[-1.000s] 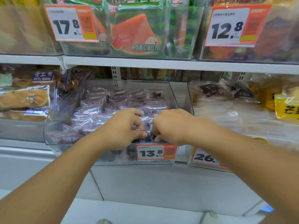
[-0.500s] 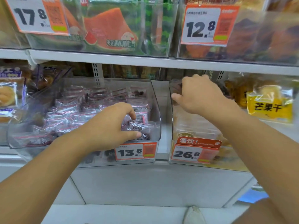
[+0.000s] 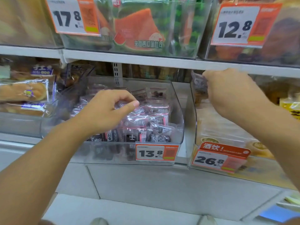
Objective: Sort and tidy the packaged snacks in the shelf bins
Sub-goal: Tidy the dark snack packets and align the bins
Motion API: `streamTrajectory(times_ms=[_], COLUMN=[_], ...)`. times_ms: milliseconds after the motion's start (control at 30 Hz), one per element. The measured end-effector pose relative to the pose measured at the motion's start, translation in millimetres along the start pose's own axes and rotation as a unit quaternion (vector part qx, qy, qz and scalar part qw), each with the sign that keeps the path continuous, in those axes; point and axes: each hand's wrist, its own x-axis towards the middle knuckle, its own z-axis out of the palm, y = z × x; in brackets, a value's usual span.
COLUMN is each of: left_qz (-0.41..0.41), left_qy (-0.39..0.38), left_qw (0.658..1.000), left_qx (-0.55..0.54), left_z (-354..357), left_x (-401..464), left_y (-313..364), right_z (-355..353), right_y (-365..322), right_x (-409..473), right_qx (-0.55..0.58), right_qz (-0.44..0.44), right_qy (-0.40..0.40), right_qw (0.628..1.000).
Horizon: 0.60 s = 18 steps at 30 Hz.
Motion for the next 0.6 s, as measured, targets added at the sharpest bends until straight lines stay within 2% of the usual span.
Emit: streamTrajectory(times_ms=[67,167,200,267,333,433,500,600], left_qz=[-0.017,-0.068,-0.074,-0.07,-0.067,-0.081,-0.076,-0.049], left_qy=[0.01,-0.078,-0.106,-0.123,-0.119,-0.123,-0.151,-0.207], left_qw=[0.999,0.988,0.983,0.979,0.979,0.971,0.962,0.947], left_qx=[0.04,0.112,0.132,0.149,0.152,0.191,0.215,0.241], left_z=[-20,-43,-46,-46,-42,-34,-30,-25], left_x=[-6,-23,-27,-31,-31,-23,-16,-7], left_y=[-17,-45,-52,-64,-72,-78,-77,-73], right_z=[-23,-43,-44,-34,-18,6,15,21], right_y=[-16,-52,-64,-85,-102,-114,-113,-107], right_x=[-12,-31,-33,-28,-15,6,20,35], right_qx=[0.048,0.22,0.275,0.382,0.443,0.466,0.479,0.538], right_qz=[-0.021,-0.105,-0.136,-0.165,-0.162,-0.147,-0.126,-0.079], right_qy=[0.033,0.138,0.139,0.087,0.047,0.025,0.028,0.019], right_qw=[0.998,0.96,0.942,0.905,0.88,0.872,0.868,0.839])
